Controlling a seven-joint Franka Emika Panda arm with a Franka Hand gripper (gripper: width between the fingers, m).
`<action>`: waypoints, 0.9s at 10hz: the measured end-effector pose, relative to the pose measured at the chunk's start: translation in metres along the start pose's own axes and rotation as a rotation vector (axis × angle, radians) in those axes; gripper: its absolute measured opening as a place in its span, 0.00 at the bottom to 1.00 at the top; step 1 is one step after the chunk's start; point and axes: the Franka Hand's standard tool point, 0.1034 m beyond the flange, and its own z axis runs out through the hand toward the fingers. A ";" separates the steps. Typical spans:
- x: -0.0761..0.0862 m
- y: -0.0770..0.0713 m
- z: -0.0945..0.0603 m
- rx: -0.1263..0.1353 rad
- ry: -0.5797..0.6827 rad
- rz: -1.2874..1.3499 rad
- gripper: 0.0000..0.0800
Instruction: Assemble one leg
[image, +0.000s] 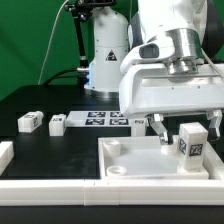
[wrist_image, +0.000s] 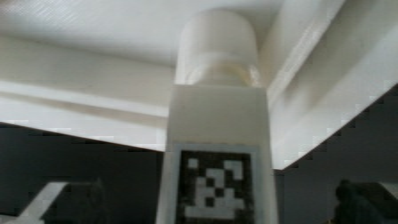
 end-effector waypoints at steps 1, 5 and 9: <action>0.004 0.005 -0.003 -0.002 -0.004 -0.010 0.81; 0.009 0.005 -0.008 0.007 -0.032 -0.011 0.81; 0.006 0.003 -0.003 0.061 -0.274 0.013 0.81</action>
Offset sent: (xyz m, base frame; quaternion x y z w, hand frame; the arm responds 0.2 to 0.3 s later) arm 0.0000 0.0000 0.0000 0.0000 0.0000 0.0000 1.0000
